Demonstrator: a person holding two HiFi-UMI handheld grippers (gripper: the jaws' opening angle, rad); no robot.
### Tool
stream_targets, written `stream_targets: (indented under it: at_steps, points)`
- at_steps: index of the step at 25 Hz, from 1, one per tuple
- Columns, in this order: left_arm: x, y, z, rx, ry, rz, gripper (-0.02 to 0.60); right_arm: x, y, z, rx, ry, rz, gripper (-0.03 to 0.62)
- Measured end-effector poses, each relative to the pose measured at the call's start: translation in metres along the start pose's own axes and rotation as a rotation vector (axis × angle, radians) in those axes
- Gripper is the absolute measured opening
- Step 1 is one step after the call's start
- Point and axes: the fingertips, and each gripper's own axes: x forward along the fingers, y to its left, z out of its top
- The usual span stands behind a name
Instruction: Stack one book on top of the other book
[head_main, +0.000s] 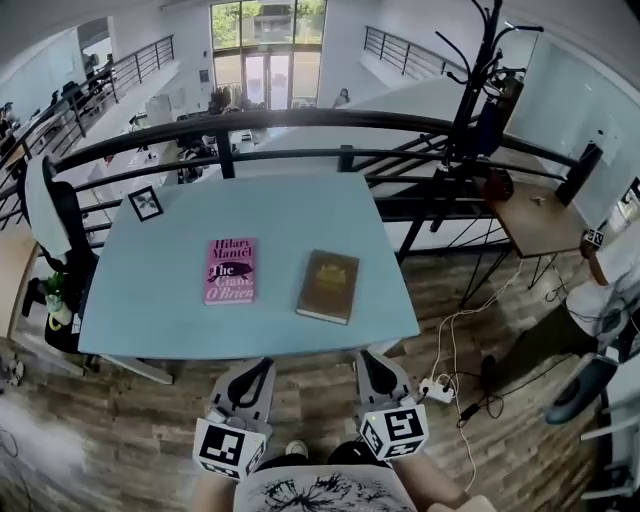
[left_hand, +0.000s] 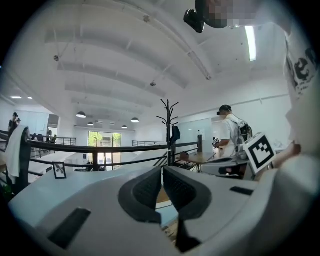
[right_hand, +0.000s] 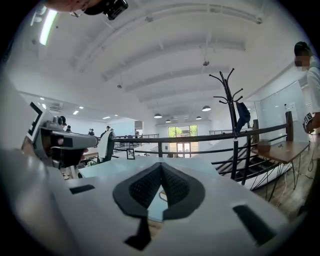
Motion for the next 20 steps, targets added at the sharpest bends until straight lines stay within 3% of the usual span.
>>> stream_targets:
  at_steps: [8, 20]
  points:
    - [0.066, 0.051, -0.035, -0.063, 0.057, -0.016, 0.014, 0.07, -0.034, -0.025, 0.022, 0.073, -0.045, -0.008]
    - [0.203, 0.101, 0.002, -0.015, -0.004, -0.028, 0.014, 0.192, -0.118, -0.025, 0.063, 0.138, -0.014, -0.008]
